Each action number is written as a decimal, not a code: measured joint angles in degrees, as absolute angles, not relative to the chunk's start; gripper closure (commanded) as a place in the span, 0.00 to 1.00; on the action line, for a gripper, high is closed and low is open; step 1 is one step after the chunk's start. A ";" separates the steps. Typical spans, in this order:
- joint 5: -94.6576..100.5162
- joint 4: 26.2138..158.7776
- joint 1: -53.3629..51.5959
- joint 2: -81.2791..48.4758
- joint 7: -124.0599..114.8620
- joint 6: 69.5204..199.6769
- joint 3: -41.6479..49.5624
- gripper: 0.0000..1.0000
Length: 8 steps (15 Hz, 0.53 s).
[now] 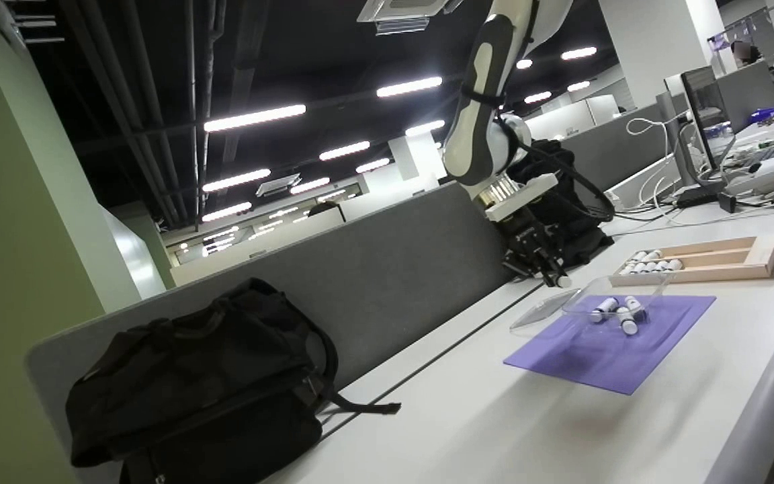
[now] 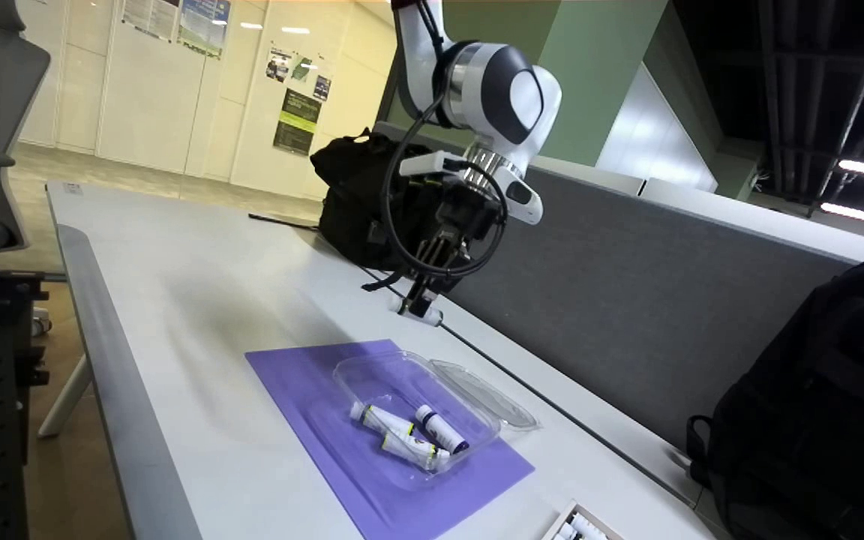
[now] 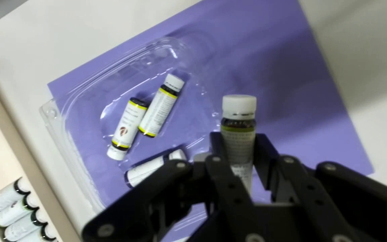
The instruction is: Take the white object from the table and put it in the bowl then pick one of the white objects from the bowl and place it on the upper segment of the tray
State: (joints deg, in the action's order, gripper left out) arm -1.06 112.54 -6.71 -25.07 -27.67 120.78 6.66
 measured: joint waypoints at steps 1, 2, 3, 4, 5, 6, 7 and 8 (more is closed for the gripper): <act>0.63 113.34 -6.70 -25.34 -28.57 121.61 7.27 0.93; 2.09 113.98 -6.70 -25.62 -29.43 122.11 7.74 0.93; 3.18 114.48 -6.70 -25.91 -30.08 122.24 8.12 0.93; 3.65 114.89 -6.68 -26.17 -30.42 122.21 8.34 0.48; 3.69 115.24 -6.67 -26.45 -30.43 121.95 8.44 0.47; 3.69 115.64 -6.65 -26.63 -30.43 121.90 8.45 0.41; 3.69 116.01 -6.65 -26.69 -30.29 121.90 8.45 0.35; 3.70 116.31 -6.65 -26.61 -29.74 122.02 8.40 0.27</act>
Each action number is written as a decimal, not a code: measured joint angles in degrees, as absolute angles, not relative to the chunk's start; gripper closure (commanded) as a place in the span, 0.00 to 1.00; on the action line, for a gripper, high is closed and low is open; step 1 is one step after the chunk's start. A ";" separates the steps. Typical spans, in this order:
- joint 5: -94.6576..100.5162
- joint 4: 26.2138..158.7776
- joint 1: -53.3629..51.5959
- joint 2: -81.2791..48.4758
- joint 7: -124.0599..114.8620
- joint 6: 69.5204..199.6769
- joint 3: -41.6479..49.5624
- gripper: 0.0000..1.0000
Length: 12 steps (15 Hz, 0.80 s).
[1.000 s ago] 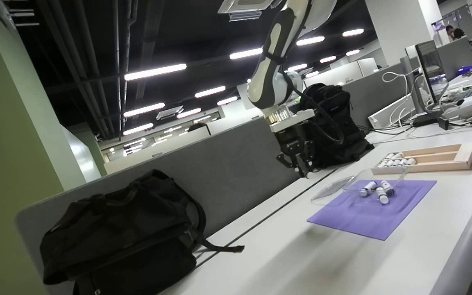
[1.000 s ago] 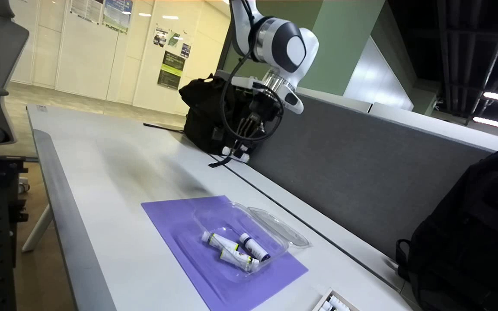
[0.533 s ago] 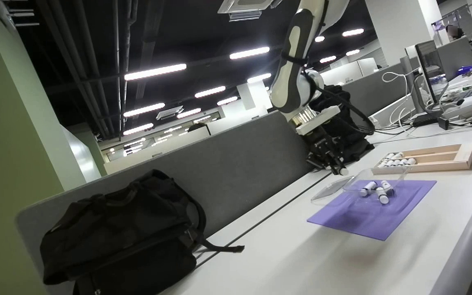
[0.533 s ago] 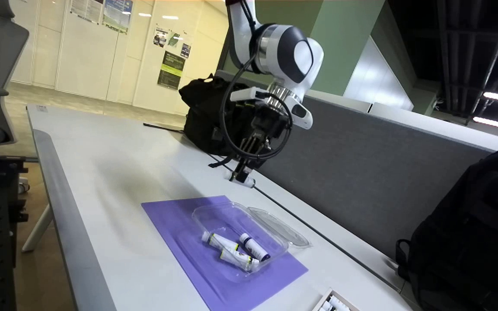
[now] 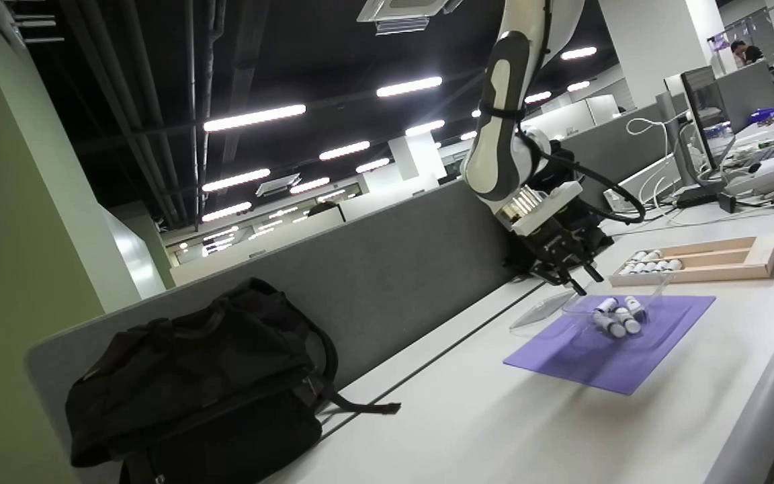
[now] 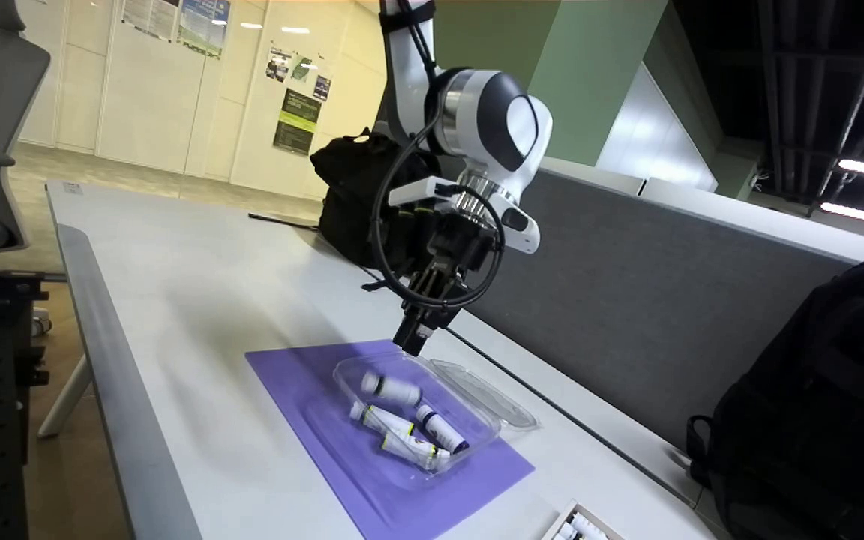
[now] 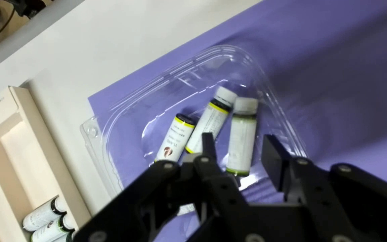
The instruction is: Take the white object from the table and put it in the bowl then pick one of the white objects from the bowl and place it on the upper segment of the tray
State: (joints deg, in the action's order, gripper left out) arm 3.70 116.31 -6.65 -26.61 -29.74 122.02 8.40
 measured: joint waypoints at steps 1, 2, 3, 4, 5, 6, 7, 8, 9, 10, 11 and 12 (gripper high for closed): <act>3.82 116.48 -6.65 -26.37 -28.83 122.25 8.29 0.21; 4.54 116.55 -6.66 -25.95 -27.87 122.67 8.15 0.12; 5.64 116.64 -6.72 -25.36 -27.23 123.12 8.08 0.07; 6.67 116.80 -6.75 -24.65 -26.77 123.57 8.03 0.02; 7.36 117.01 -6.75 -23.88 -26.48 124.10 7.99 0.18; 7.47 117.05 -6.72 -23.44 -26.41 124.12 7.93 0.11; 7.47 117.05 -6.70 -23.50 -26.41 124.11 7.87 0.05; 7.47 117.05 -6.69 -23.74 -26.41 124.12 7.83 0.01; 7.47 117.05 -6.69 -23.99 -26.41 124.14 7.79 0.01; 7.47 117.05 -6.69 -24.12 -26.41 124.14 7.78 0.01; 7.47 117.05 -6.69 -24.20 -26.41 124.15 7.77 0.01; 7.47 117.05 -6.69 -24.22 -26.41 124.15 7.77 0.01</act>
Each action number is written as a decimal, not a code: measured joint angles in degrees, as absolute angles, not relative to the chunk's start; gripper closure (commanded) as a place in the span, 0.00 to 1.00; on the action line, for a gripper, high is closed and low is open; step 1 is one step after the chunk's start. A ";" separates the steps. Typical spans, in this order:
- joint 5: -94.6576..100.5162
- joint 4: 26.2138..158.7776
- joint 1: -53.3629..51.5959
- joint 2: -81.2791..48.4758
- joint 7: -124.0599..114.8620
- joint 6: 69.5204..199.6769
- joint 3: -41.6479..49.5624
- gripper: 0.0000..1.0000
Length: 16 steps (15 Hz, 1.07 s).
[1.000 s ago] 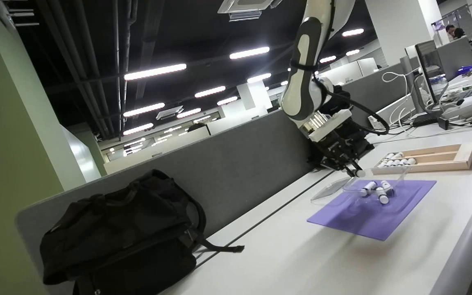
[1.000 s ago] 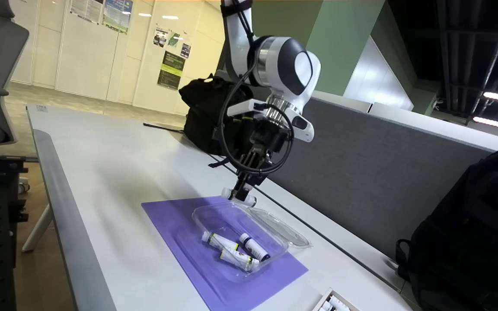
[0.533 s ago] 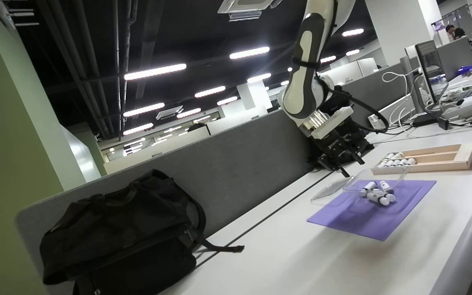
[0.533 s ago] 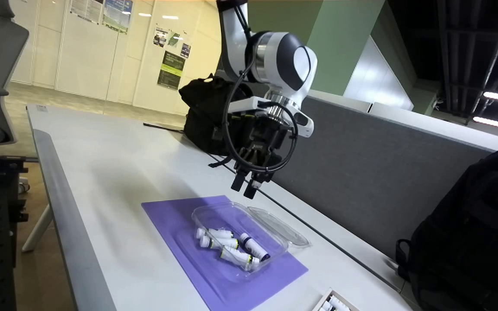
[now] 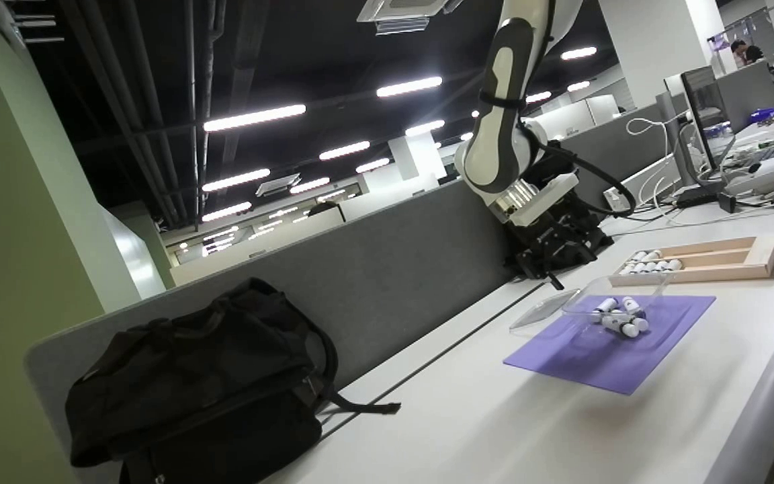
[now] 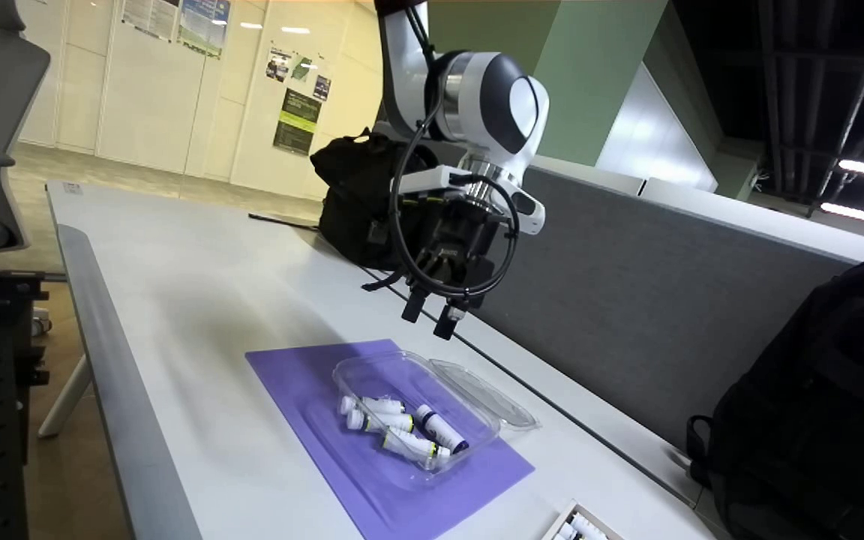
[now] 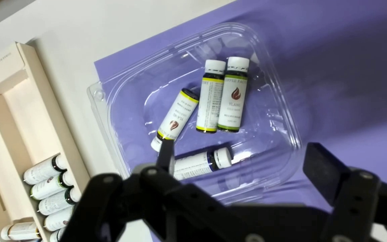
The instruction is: Take the white object from the table and put it in the bowl then pick one of the white objects from the bowl and place it on the upper segment of the tray
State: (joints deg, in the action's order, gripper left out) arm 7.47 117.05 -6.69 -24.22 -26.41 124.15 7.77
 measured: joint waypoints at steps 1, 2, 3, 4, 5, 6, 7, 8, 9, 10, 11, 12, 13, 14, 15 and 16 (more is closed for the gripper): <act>7.47 117.05 -6.68 -24.22 -26.41 124.15 7.77 0.00; 7.47 117.05 -6.68 -24.22 -26.41 124.15 7.77 0.00; 7.47 117.15 -6.62 -24.23 -26.32 124.25 7.77 0.00; 7.57 117.51 -6.43 -24.25 -26.23 124.61 7.81 0.00; 7.75 118.14 -6.12 -24.28 -26.23 125.37 7.96 0.00; 7.93 118.99 -5.62 -24.35 -26.23 126.49 8.26 0.00; 7.97 119.86 -5.01 -24.56 -26.23 127.72 8.69 0.00; 7.97 120.55 -4.21 -25.00 -26.22 128.94 9.12 0.00; 7.96 121.08 -3.41 -25.59 -26.19 129.97 9.53 0.00; 7.93 121.40 -2.63 -26.32 -26.14 130.94 9.87 0.00; 7.79 121.63 -1.86 -27.17 -26.04 132.22 10.12 0.00; 7.51 121.74 -1.12 -28.04 -25.82 133.71 10.19 0.00; 6.82 121.76 -0.51 -29.01 -25.66 135.42 10.19 0.00; 6.12 121.76 -0.13 -29.92 -25.45 136.87 10.18 0.00; 5.41 121.77 -0.01 -30.76 -25.26 138.11 10.18 0.00; 4.81 121.77 -0.02 -31.59 -25.17 139.34 10.12 0.00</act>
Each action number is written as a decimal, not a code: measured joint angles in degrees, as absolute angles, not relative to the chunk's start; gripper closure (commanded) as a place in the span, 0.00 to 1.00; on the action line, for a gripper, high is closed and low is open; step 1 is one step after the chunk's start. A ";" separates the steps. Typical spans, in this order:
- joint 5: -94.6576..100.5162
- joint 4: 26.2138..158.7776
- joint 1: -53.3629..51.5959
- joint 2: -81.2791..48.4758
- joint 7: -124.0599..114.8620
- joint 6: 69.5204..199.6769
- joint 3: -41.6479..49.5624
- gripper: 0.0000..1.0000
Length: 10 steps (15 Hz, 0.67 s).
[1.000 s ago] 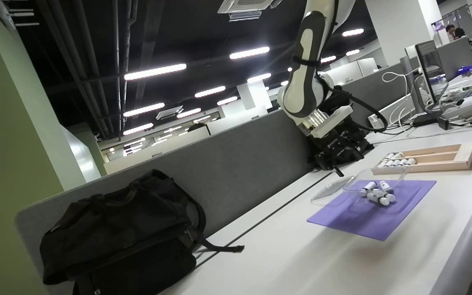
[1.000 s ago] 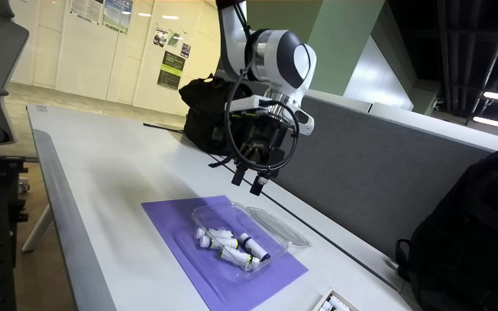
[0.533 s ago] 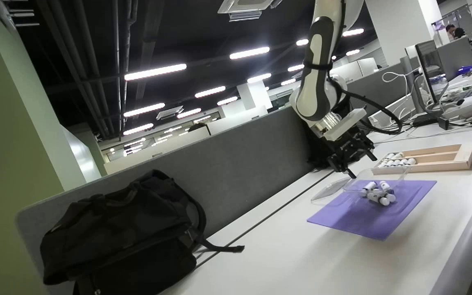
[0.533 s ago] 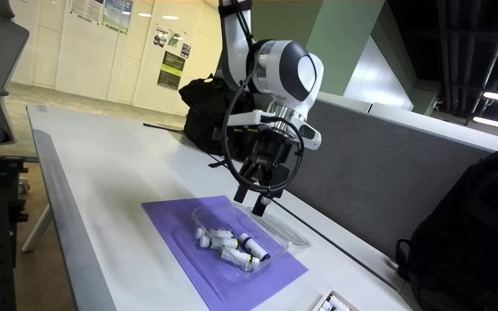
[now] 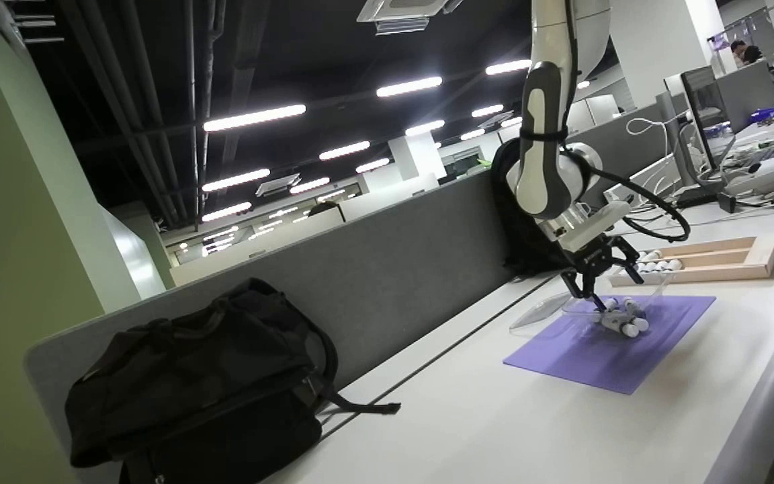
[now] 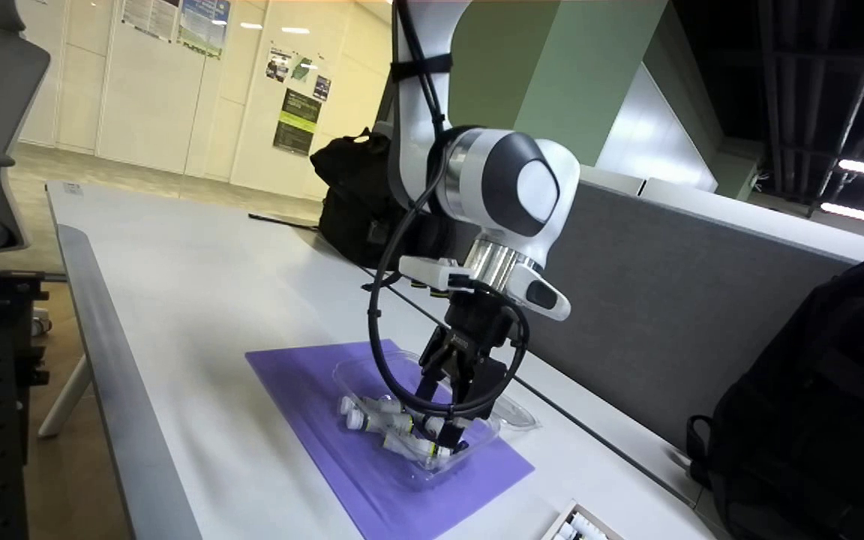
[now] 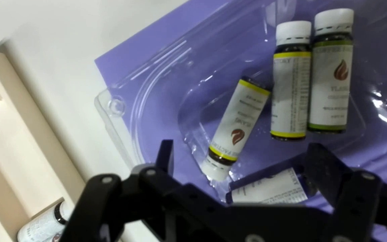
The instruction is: Take the white object from the table and put it in the bowl then pick one of the white objects from the bowl and place it on the upper segment of the tray
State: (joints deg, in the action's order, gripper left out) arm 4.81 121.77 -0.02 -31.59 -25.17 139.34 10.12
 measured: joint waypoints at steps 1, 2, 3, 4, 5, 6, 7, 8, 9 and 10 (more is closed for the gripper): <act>4.11 121.77 -0.04 -32.33 -25.01 140.48 10.01 0.00; 3.17 121.77 -0.05 -33.08 -24.80 141.64 9.81 0.00; 2.17 121.77 -0.05 -33.77 -24.58 142.73 9.57 0.00; 1.30 121.78 -0.07 -34.34 -24.43 143.48 9.35 0.00; 0.50 121.78 -0.11 -34.86 -24.30 144.18 9.10 0.25; -0.13 121.77 -0.16 -35.20 -24.18 144.58 8.95 0.27; -0.51 121.77 -0.22 -35.37 -24.05 144.69 8.86 0.33; -1.08 121.77 -0.26 -35.44 -23.83 144.70 8.73 0.40; -1.41 121.76 -0.34 -35.45 -23.72 144.70 8.62 0.48; -1.66 121.74 -0.44 -35.44 -23.69 144.70 8.55 0.54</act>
